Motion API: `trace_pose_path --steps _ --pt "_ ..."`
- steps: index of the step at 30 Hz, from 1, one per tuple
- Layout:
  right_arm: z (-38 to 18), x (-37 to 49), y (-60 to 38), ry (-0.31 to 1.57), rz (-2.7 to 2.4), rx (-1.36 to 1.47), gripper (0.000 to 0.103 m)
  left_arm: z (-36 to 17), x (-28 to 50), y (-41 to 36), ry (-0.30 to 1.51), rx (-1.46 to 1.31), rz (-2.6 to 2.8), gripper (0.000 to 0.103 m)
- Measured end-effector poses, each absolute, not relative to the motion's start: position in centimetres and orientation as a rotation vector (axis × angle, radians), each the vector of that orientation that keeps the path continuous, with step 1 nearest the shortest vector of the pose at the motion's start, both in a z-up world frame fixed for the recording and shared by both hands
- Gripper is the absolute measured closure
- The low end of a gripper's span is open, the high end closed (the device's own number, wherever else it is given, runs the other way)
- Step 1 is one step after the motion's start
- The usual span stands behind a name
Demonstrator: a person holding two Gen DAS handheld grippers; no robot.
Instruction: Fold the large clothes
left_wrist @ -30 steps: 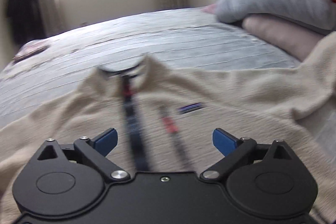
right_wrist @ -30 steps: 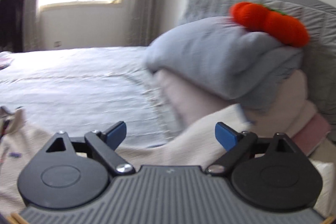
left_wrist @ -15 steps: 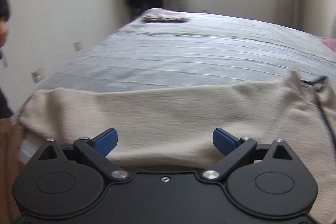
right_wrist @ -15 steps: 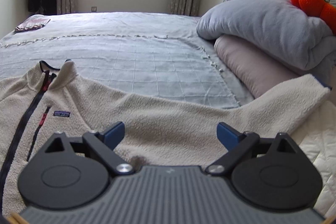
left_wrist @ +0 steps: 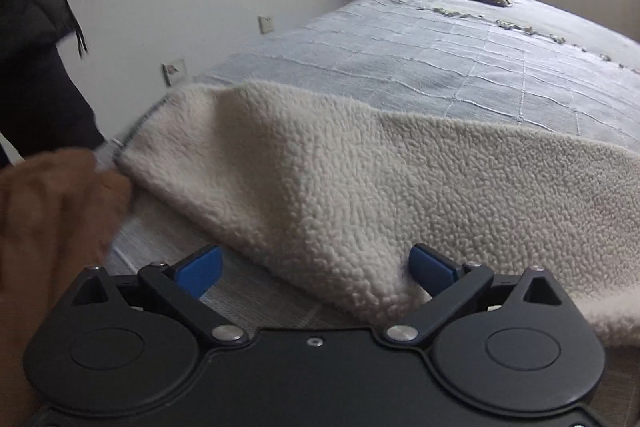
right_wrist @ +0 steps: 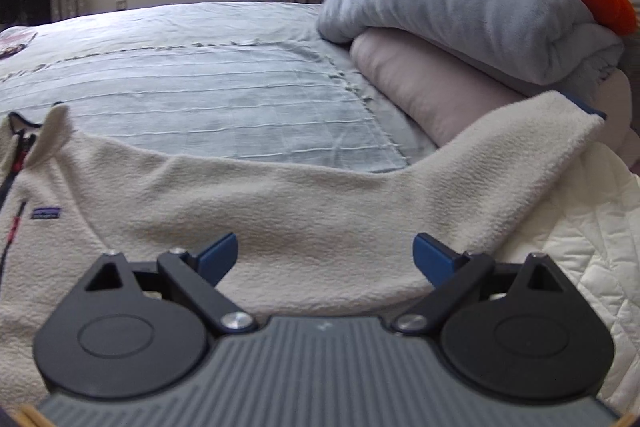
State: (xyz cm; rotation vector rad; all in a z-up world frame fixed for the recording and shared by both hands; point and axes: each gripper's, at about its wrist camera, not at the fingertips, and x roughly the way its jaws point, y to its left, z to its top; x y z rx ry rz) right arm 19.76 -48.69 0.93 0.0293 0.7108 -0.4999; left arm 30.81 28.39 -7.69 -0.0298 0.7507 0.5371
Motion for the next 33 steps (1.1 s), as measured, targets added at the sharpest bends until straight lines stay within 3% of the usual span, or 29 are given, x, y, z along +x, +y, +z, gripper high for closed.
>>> trace_pose_path --steps 11,21,26,27,28,33 --pt "1.8 14.5 -57.8 0.619 -0.619 0.239 0.005 -2.2 28.8 17.3 0.699 0.020 0.221 0.000" --pt "2.6 12.6 -65.9 0.470 -0.690 0.425 0.007 -1.1 27.2 7.0 0.685 0.092 -0.028 0.000" --pt "3.3 15.3 -67.2 0.415 -0.645 0.453 0.051 -1.7 26.4 4.4 0.684 0.096 -0.106 0.000" --pt "3.5 15.8 -67.0 0.416 -0.635 0.456 0.079 -1.9 26.3 4.0 0.686 0.093 -0.119 0.000" --pt "3.8 16.4 -66.6 0.422 -0.620 0.460 0.095 -1.9 26.3 3.8 0.689 0.088 -0.129 0.000" --pt "7.3 19.5 -59.5 0.411 -0.438 0.301 0.095 -2.0 26.3 2.5 0.704 0.027 -0.187 0.000"
